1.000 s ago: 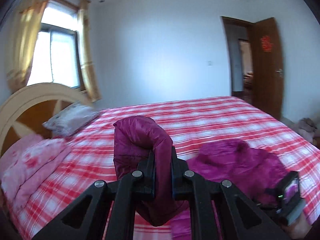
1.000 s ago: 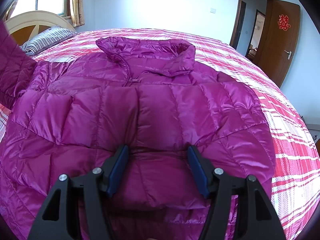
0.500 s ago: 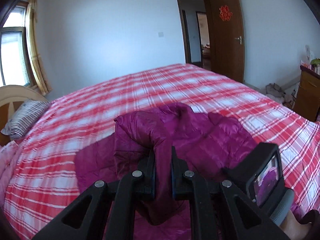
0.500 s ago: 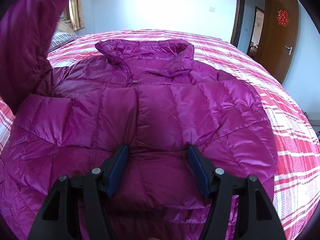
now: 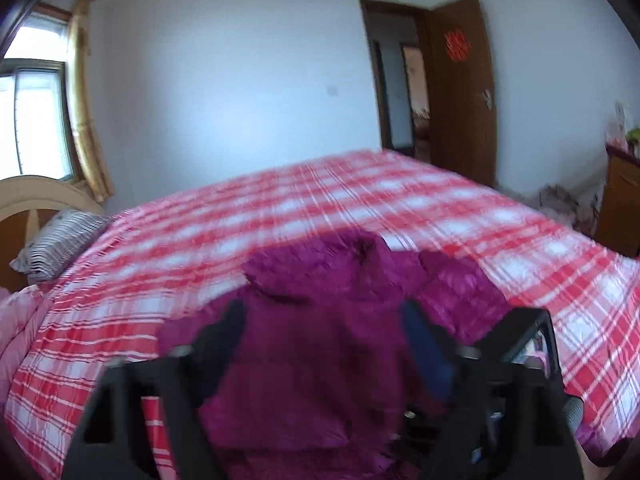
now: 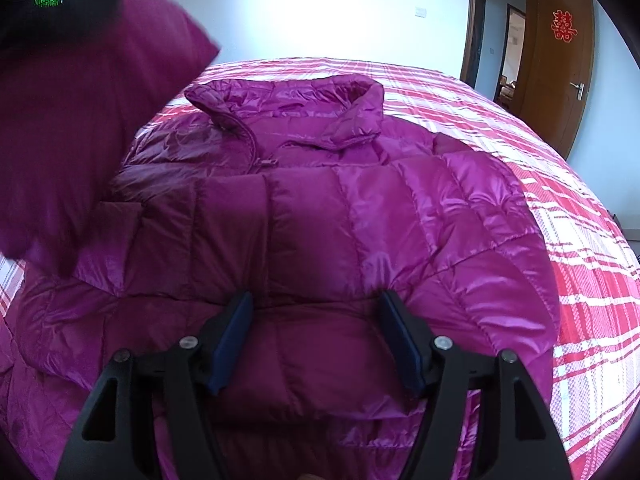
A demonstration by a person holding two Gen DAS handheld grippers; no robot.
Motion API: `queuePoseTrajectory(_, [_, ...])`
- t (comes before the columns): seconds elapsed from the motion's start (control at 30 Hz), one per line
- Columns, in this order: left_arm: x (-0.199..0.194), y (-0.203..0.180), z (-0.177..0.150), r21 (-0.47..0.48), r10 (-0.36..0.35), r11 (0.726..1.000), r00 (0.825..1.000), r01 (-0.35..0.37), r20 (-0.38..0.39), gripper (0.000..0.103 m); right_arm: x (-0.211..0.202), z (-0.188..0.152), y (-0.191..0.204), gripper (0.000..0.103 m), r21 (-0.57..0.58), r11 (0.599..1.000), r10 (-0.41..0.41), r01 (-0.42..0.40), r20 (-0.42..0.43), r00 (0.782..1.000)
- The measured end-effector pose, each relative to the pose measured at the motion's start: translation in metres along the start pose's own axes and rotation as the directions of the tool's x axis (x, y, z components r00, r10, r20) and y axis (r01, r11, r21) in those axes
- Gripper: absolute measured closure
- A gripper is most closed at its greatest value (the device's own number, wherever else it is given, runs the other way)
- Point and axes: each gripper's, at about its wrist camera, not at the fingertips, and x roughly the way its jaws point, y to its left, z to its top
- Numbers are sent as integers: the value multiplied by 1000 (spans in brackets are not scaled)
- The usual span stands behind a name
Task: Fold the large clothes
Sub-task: 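Lift the sleeve with the left tool and fold it toward the right tool, then open the left tool and lay the sleeve on the jacket body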
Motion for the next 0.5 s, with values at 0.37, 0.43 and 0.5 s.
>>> queuePoseTrajectory(0.37, [125,88,-88,-12,314,940,876,-341,-367,11,-2,0,-5,30,21,999,24,-24,14,1000])
queuePoseTrajectory(0.43, [133,94,-96,-57,275,945,877,-322,-394,11,-8,0,-12,24,57,995,78,-81,40,996])
queuePoseTrajectory(0.5, [133,97,-97,-79,258,947,882,-312,-394,11,-20,-3,-27,23,129,982,129,-135,57,990])
